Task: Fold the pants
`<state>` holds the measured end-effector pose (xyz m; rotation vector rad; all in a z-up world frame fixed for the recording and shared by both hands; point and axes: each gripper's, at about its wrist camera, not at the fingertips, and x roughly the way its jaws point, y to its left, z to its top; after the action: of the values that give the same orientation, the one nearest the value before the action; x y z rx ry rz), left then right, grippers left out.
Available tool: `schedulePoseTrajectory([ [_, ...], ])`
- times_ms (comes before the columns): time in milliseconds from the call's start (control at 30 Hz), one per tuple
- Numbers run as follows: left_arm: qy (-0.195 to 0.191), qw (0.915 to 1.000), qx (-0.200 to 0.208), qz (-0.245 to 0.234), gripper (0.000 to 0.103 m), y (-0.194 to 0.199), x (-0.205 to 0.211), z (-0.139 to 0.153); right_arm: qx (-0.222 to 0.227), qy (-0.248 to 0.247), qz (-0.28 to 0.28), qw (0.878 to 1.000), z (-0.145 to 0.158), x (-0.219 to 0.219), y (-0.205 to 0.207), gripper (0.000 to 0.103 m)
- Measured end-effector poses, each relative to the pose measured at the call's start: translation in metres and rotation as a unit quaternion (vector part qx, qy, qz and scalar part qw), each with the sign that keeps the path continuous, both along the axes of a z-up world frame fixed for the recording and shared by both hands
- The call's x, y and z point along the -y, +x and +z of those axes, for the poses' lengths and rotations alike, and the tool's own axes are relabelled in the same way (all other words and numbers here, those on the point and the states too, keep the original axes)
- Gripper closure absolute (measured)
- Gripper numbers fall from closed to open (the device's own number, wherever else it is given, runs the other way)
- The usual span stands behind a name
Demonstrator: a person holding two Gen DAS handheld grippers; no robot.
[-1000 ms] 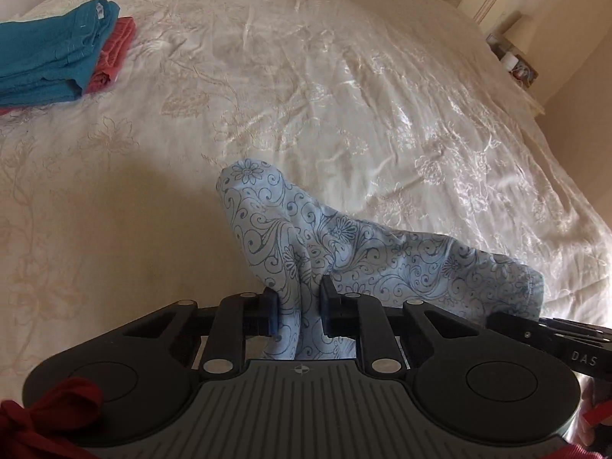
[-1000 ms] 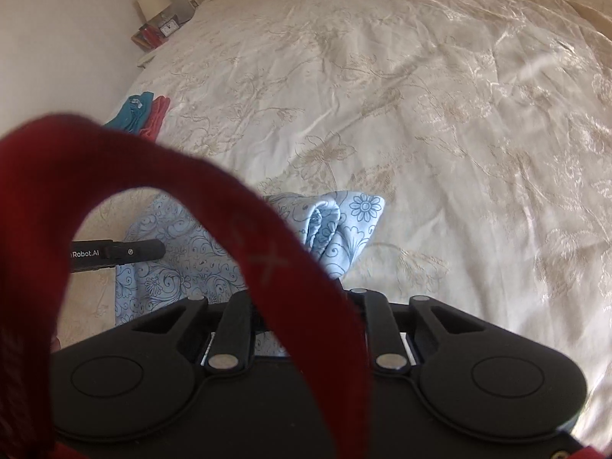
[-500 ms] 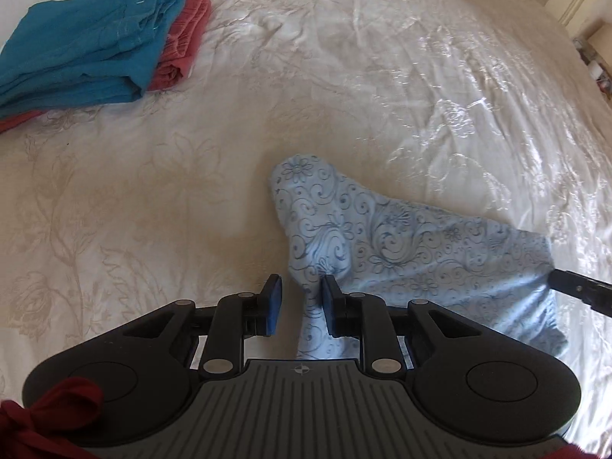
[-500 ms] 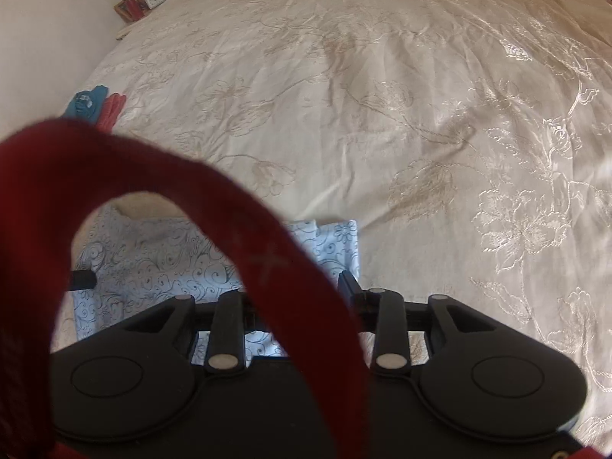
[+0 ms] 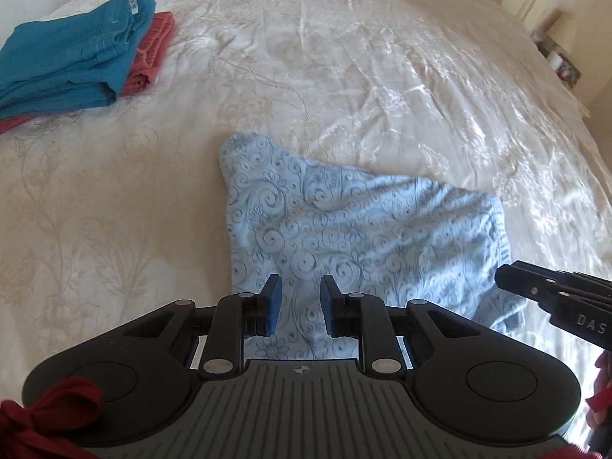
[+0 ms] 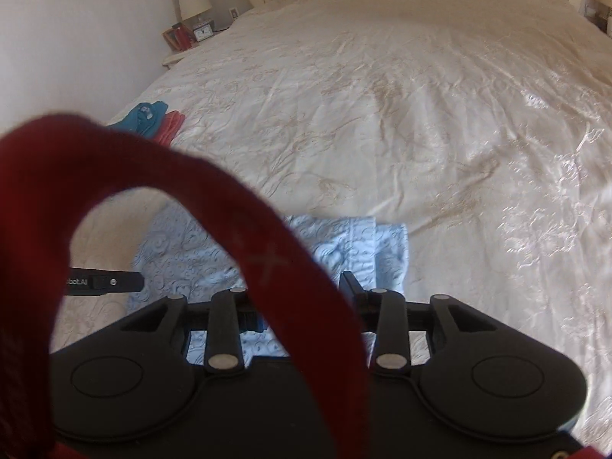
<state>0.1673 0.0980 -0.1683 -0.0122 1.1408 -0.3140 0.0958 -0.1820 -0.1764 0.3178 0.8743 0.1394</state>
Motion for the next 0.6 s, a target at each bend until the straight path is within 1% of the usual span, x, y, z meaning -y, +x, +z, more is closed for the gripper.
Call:
schedulePoseTrajectory([
  [33,0.005,0.9999,-0.011,-0.003,0.081,-0.004,0.002,-0.007,-0.016,-0.01,-0.002,1.0,-0.008,-0.001,0.0,0.071],
  [67,0.009,0.9996,-0.025,-0.005,0.081,-0.007,0.002,-0.014,-0.032,-0.018,-0.01,0.999,-0.017,0.001,-0.001,0.071],
  [100,0.011,0.9992,-0.037,-0.006,0.081,-0.01,0.001,-0.02,-0.055,-0.017,-0.021,0.998,-0.026,0.003,-0.003,0.075],
  [133,0.012,0.9989,-0.045,-0.006,0.081,-0.013,-0.001,-0.025,-0.066,-0.013,-0.029,0.997,-0.032,0.007,-0.006,0.079],
  [200,0.014,0.9987,-0.048,-0.012,0.081,-0.018,-0.004,-0.03,-0.071,-0.02,-0.034,0.997,-0.033,0.011,-0.013,0.079],
  [267,0.021,0.9988,-0.041,-0.012,0.081,-0.021,-0.005,-0.024,-0.064,-0.011,-0.029,0.997,-0.027,0.013,-0.019,0.071],
  [300,0.024,0.999,-0.036,-0.009,0.081,-0.023,-0.006,-0.019,-0.056,-0.008,-0.031,0.998,-0.02,0.015,-0.024,0.07],
  [367,0.032,0.9993,-0.019,0.0,0.081,-0.029,-0.009,-0.006,-0.037,-0.015,-0.031,0.999,-0.005,0.014,-0.033,0.069],
  [467,0.062,0.9979,0.017,0.011,0.081,-0.042,-0.009,0.018,-0.009,-0.034,-0.028,0.999,0.018,0.005,-0.049,0.068],
  [533,0.076,0.9965,0.034,0.01,0.081,-0.051,-0.007,0.032,0.0,-0.051,-0.025,0.998,0.032,-0.003,-0.058,0.068],
  [600,0.088,0.9953,0.04,0.01,0.081,-0.06,-0.005,0.044,0.002,-0.067,-0.024,0.997,0.043,-0.012,-0.067,0.067],
])
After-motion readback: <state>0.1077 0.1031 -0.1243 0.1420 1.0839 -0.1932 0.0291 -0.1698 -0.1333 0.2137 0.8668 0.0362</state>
